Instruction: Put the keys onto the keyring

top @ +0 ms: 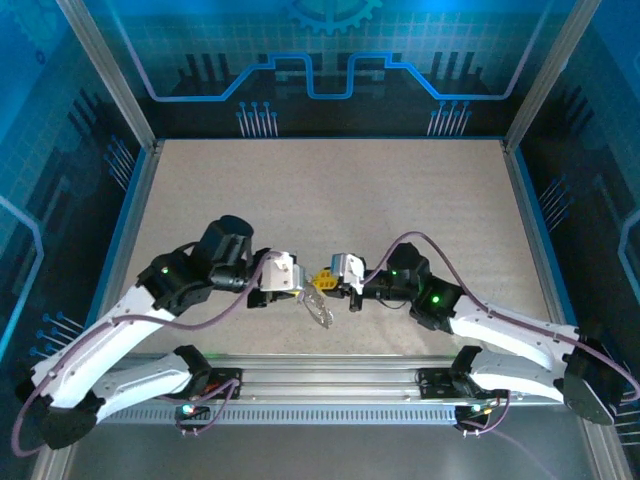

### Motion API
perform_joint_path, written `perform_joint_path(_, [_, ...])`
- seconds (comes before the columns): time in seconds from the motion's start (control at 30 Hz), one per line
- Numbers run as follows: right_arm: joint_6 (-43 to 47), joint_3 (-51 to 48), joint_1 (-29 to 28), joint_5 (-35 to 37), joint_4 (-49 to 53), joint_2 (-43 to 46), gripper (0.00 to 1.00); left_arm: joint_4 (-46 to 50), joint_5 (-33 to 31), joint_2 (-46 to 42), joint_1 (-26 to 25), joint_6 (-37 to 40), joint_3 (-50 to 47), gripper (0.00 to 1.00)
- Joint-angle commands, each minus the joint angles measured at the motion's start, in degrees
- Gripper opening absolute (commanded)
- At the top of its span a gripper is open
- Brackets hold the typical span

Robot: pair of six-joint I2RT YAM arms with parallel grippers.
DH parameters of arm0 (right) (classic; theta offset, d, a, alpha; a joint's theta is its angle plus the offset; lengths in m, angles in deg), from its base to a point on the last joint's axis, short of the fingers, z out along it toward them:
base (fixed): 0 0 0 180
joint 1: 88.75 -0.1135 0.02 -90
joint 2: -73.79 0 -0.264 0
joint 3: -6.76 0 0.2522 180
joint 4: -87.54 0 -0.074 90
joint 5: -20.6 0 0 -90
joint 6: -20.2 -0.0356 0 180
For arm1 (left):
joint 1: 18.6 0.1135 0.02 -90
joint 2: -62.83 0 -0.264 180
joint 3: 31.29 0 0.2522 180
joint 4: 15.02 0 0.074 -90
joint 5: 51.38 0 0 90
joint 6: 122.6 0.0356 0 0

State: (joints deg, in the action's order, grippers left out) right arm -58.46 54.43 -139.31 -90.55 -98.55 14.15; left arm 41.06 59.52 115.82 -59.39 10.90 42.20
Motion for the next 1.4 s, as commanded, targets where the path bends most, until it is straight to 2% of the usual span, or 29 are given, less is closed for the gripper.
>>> perform_joint_path(0.0, [-3.13,-1.77,1.08,-3.25,-10.44,2.71,0.0,-4.36,2.91,-2.21,0.65,-3.69,-2.55,0.19])
perform_joint_path(0.1, [-3.22,-3.08,1.22,-3.32,-12.43,3.28,0.0,-6.87,2.75,-3.18,0.67,-5.87,-4.48,0.22])
perform_joint_path(0.27, [-3.65,-4.21,1.17,-3.46,-14.4,3.47,0.0,-13.03,0.98,-5.25,0.74,-8.24,-7.79,0.38])
perform_joint_path(0.37, [-3.42,-4.64,1.18,-3.33,-14.83,3.65,0.0,-14.55,-0.4,-5.73,1.29,-9.06,-7.88,0.39])
perform_joint_path(0.57, [-3.99,-5.12,1.22,-3.64,-16.5,2.86,0.0,-16.67,2.34,-5.7,1.62,-10.49,-7.81,0.37])
perform_joint_path(0.8, [-3.97,-4.83,1.22,-3.95,-17.14,2.35,0.0,-16.74,4.76,-3.37,1.62,-10.64,-7.3,0.3])
perform_joint_path(1.0, [-4.01,-4.85,1.17,-3.64,-17.14,2.34,0.0,-17.26,7.37,-1.77,1.6,-10.79,-7.08,0.28])
perform_joint_path(1.27, [-3.79,-4.71,1.22,-2.98,-16.88,2.42,0.0,-16.28,7.75,-1.88,1.64,-10.82,-6.96,0.31])
perform_joint_path(1.3, [-3.77,-4.64,1.17,-3.18,-16.88,2.42,0.0,-15.91,7.56,-1.85,1.67,-10.7,-6.95,0.28])
perform_joint_path(1.37, [-3.86,-4.58,1.18,-3.5,-16.95,2.42,0.0,-15.17,7.46,-1.58,1.64,-10.55,-6.66,0.17])
